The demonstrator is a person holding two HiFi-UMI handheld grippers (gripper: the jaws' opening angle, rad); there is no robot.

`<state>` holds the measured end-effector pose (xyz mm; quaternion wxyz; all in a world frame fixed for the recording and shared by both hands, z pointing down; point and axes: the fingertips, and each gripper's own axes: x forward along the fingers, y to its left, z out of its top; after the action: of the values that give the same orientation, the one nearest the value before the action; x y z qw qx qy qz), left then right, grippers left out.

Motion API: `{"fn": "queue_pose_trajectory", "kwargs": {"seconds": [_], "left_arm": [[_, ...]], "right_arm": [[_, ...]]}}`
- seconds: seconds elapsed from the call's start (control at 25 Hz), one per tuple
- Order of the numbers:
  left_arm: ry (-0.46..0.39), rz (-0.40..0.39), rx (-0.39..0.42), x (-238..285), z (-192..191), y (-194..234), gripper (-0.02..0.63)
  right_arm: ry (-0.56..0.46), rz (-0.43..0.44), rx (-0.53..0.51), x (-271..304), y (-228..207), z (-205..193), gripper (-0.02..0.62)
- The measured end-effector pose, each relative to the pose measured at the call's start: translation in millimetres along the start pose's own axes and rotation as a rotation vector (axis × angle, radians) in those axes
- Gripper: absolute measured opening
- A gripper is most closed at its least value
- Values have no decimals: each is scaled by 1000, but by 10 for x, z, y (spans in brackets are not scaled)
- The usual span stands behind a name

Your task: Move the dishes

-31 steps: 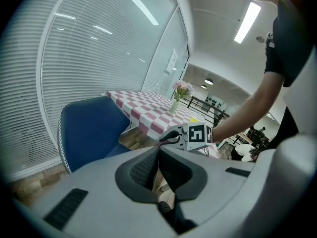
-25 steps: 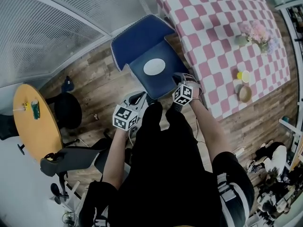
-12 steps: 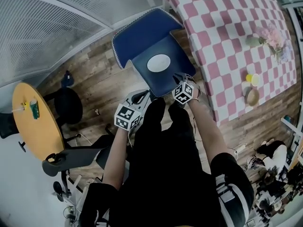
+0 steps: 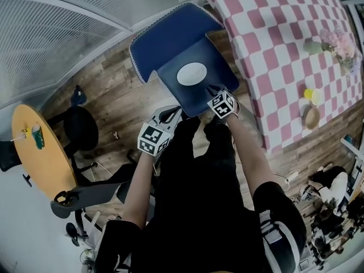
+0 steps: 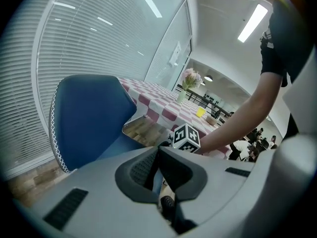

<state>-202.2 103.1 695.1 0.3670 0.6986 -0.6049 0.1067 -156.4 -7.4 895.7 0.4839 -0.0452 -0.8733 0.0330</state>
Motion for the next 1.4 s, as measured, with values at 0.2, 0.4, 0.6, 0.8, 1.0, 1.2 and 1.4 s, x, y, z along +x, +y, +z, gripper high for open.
{"fn": "queue_pose_trajectory", "kwargs": {"seconds": [0.2, 0.4, 0.6, 0.8, 1.0, 1.2, 1.4], "left_arm": [[11, -10, 11, 184, -226, 162, 23], [21, -23, 15, 385, -429, 317, 23], [29, -30, 0, 598, -623, 460, 23], [38, -37, -10, 722, -734, 585, 23], [65, -42, -2, 781, -848, 674, 23], [79, -34, 5, 793, -914, 741, 23], [80, -38, 0, 812, -957, 757, 23]], "right_arm": [[-15, 6, 87, 318, -77, -176, 80], [-62, 82, 168, 663, -135, -245, 122], [-105, 119, 368, 1018, -290, -356, 127], [-149, 100, 605, 1291, -528, -460, 126], [-158, 70, 651, 1473, -625, -560, 126], [-202, 86, 928, 1616, -751, -628, 126], [-187, 98, 962, 1733, -752, -622, 111]]}}
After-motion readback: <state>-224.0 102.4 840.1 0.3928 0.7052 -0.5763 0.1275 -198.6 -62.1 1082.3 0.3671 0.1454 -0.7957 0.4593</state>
